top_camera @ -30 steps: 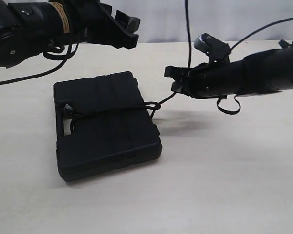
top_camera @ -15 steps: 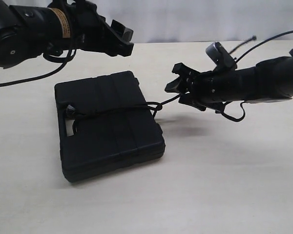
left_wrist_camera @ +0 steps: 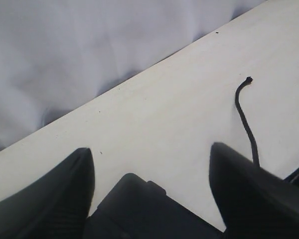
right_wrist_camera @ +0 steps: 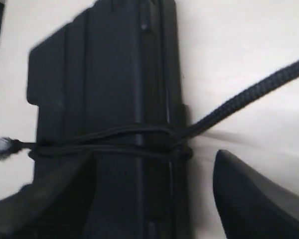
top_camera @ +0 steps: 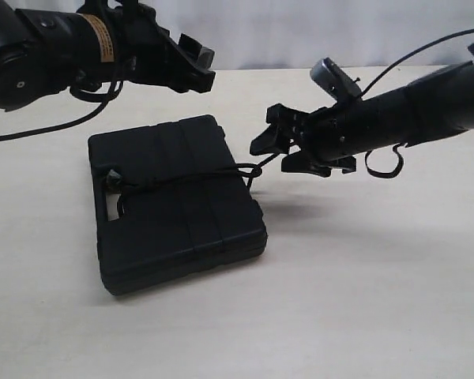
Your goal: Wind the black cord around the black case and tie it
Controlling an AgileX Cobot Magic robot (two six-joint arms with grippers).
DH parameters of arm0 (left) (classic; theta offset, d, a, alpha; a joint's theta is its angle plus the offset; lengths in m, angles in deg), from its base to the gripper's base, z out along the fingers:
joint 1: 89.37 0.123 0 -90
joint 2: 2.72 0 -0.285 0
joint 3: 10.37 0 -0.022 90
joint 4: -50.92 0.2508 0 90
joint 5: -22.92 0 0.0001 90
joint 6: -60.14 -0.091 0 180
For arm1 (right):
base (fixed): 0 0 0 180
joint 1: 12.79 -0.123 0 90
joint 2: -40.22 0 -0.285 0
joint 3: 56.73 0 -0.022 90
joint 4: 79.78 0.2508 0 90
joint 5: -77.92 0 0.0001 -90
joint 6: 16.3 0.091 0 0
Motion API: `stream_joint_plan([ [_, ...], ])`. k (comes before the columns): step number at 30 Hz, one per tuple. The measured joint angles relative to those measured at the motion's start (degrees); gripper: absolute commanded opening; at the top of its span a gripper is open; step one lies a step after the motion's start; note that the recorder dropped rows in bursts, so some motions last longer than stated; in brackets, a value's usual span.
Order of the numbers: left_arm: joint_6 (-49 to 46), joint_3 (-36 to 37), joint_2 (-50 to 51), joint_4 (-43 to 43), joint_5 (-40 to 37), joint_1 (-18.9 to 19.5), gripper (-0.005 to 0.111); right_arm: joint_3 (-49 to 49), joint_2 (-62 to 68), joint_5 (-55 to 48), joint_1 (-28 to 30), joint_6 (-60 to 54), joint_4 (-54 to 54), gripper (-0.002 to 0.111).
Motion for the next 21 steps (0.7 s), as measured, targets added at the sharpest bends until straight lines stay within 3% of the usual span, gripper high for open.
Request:
stream_joint_plan([
  [5, 0.00, 0.00, -0.13, 0.00, -1.25, 0.00, 0.059, -4.08, 0.00, -4.64, 0.00, 15.06, -23.09, 0.053],
  [9, 0.00, 0.00, -1.61, 0.00, -2.73, 0.00, 0.036, -5.84, -0.74, -8.63, 0.00, 19.83, -34.52, 0.035],
  [15, 0.00, 0.00, -7.39, 0.00, -5.06, 0.00, 0.000, -6.10, -7.44, -8.96, 0.00, 20.92, -39.73, 0.004],
  [21, 0.00, 0.00, -13.21, 0.14, -8.90, 0.00, 0.000, -3.80, -17.27, -3.95, 0.00, 19.98, -39.86, 0.004],
])
